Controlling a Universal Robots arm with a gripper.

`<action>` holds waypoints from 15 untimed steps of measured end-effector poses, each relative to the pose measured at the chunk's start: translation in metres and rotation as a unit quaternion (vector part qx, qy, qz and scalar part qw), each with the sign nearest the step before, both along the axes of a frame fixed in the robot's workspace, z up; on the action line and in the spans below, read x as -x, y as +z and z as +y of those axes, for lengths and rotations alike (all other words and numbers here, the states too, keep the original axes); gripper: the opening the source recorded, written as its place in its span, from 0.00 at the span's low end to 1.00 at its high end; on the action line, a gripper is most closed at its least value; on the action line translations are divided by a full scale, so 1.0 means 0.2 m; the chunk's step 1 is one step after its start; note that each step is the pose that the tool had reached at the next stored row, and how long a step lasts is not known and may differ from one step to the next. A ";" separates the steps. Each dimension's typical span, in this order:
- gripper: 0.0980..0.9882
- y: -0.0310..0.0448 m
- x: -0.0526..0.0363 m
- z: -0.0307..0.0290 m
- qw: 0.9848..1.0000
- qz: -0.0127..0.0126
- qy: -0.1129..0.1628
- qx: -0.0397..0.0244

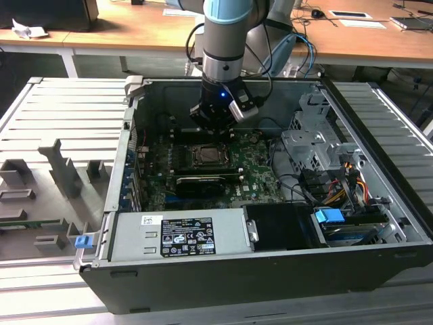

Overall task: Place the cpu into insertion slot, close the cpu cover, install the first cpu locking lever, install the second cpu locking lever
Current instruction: 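Install the first cpu locking lever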

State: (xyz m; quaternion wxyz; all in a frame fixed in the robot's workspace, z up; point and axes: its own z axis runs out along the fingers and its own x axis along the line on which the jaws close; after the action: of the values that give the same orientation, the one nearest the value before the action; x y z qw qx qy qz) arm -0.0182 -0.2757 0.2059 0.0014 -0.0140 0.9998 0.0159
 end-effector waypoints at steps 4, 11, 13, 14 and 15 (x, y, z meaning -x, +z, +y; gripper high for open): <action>0.01 -0.007 -0.001 0.000 1.000 0.000 0.000 0.000; 0.01 -0.014 -0.002 -0.011 1.000 0.000 0.000 0.000; 0.01 -0.020 -0.002 -0.012 1.000 0.000 0.000 0.000; 0.01 -0.024 -0.002 -0.012 1.000 0.000 0.000 0.000; 0.01 -0.026 -0.002 -0.013 1.000 0.000 0.000 0.000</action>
State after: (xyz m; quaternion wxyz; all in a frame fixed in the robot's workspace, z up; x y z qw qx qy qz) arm -0.0179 -0.2782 0.2006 0.0011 -0.0140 0.9998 0.0155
